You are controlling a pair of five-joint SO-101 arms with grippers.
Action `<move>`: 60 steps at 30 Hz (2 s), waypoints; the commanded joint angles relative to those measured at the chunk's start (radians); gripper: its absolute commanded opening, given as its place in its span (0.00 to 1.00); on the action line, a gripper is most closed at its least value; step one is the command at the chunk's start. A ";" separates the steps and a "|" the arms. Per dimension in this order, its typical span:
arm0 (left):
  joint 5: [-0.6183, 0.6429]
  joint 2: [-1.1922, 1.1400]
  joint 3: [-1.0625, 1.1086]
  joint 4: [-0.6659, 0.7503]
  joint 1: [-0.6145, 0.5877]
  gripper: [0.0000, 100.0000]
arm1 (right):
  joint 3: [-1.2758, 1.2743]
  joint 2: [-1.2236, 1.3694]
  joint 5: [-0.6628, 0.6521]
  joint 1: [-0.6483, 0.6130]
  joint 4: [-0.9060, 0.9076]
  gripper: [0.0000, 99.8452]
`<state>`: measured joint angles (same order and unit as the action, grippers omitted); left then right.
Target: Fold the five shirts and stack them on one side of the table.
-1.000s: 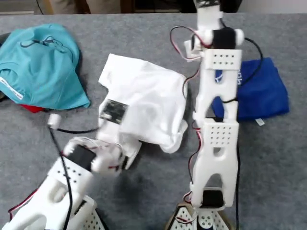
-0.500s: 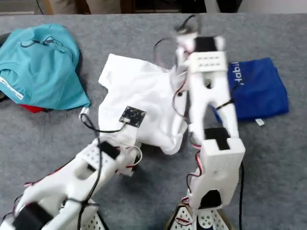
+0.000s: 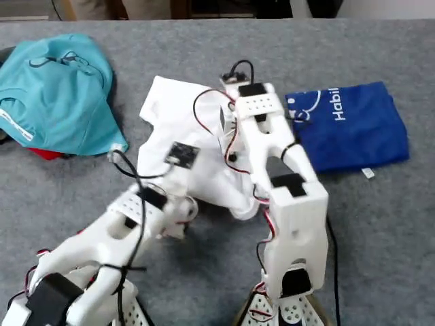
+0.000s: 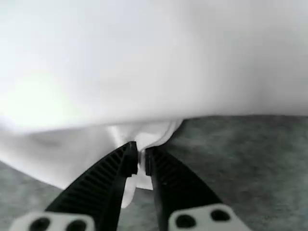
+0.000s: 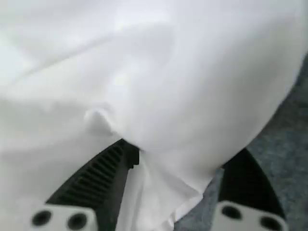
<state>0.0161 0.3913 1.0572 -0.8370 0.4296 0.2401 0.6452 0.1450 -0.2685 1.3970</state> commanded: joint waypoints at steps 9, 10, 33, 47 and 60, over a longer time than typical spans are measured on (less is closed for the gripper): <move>-0.569 -0.004 -0.074 -0.132 -0.681 0.02 | 0.659 0.166 -0.002 0.087 0.106 0.00; -0.606 -0.004 -0.097 -0.132 -0.747 0.02 | 0.720 0.188 -0.008 0.087 0.101 0.00; -0.402 0.200 -0.304 -0.379 -0.470 0.02 | 1.428 0.302 -0.015 0.099 0.341 0.32; 0.083 0.136 -0.137 0.109 0.100 0.20 | 0.931 -0.015 -0.081 0.374 0.388 0.31; 0.218 -0.380 -0.505 0.144 0.212 0.20 | 0.723 -0.054 -0.147 0.249 0.278 0.31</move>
<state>0.1956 0.0706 0.6245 -0.7327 0.6444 0.9597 0.6406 0.0038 0.0000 1.7254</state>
